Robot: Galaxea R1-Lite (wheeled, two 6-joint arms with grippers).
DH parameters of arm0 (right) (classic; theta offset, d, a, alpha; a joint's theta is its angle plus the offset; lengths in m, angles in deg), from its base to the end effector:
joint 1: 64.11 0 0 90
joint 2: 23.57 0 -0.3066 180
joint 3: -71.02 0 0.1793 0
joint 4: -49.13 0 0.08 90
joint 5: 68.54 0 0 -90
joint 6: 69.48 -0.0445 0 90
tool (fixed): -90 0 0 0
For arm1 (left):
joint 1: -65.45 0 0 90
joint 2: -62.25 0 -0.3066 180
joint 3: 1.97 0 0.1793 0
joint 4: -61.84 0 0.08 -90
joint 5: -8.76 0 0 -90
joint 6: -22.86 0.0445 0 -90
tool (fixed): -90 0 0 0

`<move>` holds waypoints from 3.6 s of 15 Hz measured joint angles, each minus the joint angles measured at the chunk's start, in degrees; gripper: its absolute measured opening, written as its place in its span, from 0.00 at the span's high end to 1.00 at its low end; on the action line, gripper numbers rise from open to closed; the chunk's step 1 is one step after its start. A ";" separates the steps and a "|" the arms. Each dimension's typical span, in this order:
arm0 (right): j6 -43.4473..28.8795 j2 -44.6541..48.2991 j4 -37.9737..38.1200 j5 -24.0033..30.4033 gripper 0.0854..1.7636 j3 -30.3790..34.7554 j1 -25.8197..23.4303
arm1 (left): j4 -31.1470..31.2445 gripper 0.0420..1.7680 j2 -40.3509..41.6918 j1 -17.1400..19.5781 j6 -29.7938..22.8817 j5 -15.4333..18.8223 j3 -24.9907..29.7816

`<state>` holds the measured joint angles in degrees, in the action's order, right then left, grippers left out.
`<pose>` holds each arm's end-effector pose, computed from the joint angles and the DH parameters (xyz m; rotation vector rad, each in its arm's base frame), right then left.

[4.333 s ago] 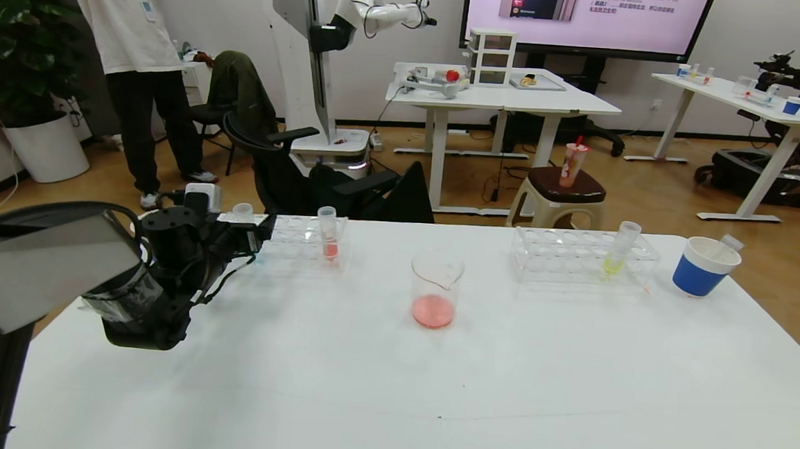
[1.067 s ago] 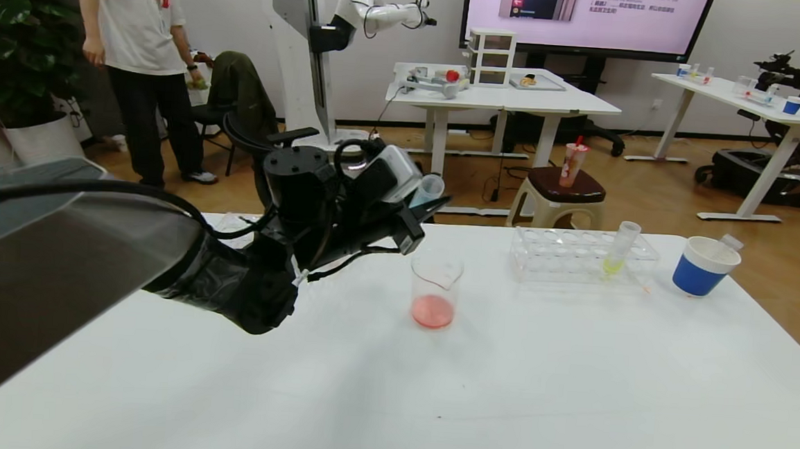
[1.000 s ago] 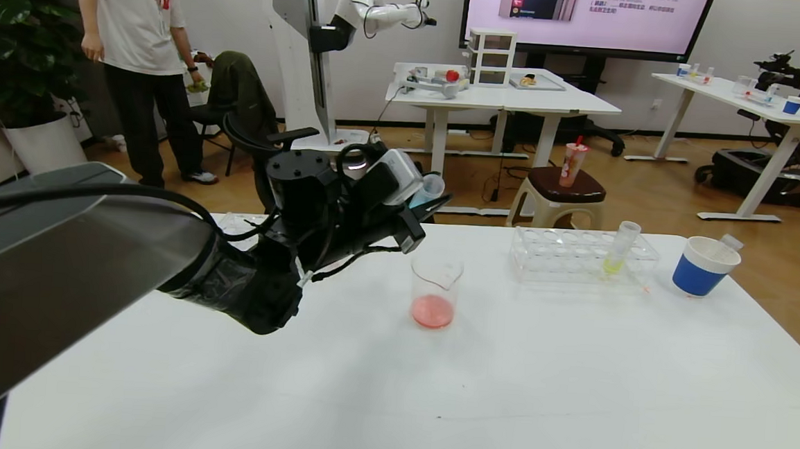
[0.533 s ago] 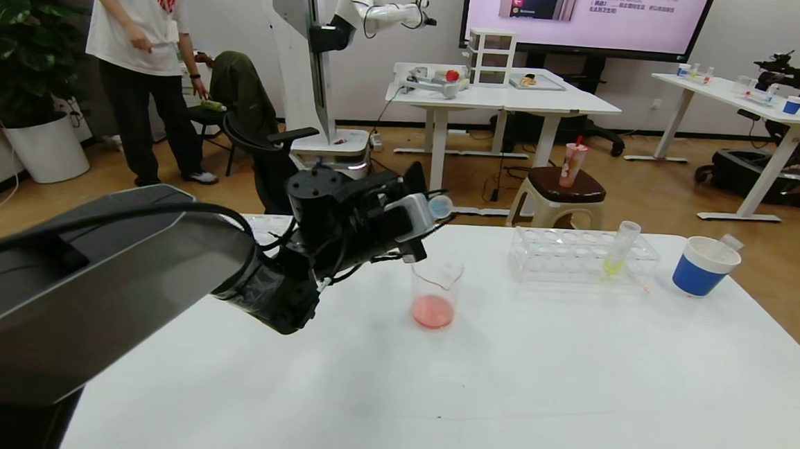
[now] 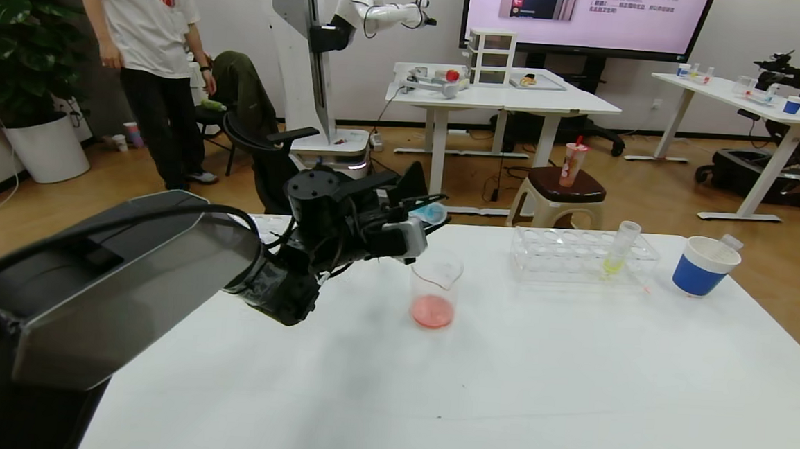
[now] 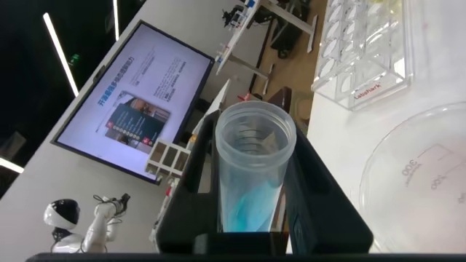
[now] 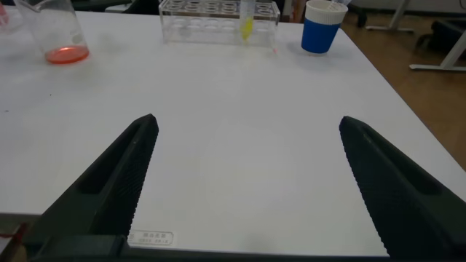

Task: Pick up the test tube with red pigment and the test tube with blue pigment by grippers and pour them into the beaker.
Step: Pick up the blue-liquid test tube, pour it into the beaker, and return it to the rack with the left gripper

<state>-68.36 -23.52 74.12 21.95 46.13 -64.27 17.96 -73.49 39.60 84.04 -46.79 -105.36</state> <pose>-0.0195 0.0004 0.0752 -0.0195 0.0008 0.0058 0.4258 -0.2343 0.1414 0.9758 -0.7479 -0.8329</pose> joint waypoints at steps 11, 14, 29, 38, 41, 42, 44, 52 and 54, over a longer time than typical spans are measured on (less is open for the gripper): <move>-0.02 0.00 0.00 0.02 0.02 0.00 -0.02 | 1.57 0.73 -2.18 0.51 12.76 3.97 -1.60; -0.02 0.00 0.00 0.00 0.02 0.00 -0.02 | 1.62 0.73 -2.27 0.77 15.27 4.27 -1.71; 0.00 0.00 0.00 0.02 0.02 0.00 -0.02 | 5.23 0.73 -2.51 1.43 29.38 4.05 -3.32; -0.02 0.00 0.00 0.02 0.02 0.00 -0.02 | 8.85 0.73 -2.21 1.71 39.75 4.13 -4.24; 0.00 0.00 0.00 0.02 0.02 0.00 -0.02 | 10.67 0.73 -1.77 1.67 42.14 4.24 -5.00; -0.02 0.00 0.00 0.00 0.02 0.00 -0.02 | 10.67 0.73 -1.61 1.57 42.18 4.24 -5.07; 0.00 0.00 0.00 0.02 0.02 0.00 -0.02 | 10.69 0.73 -1.46 1.65 42.12 4.28 -5.10; 0.00 0.00 0.00 0.00 0.02 0.00 -0.02 | 10.58 0.73 -0.69 1.54 37.66 3.80 -5.16; -0.02 0.00 0.00 0.02 0.02 0.00 -0.02 | 10.06 0.73 0.22 1.34 29.25 2.43 -5.16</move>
<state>-68.38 -23.52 74.12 21.97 46.13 -64.29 28.02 -73.27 40.94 113.29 -44.36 -110.51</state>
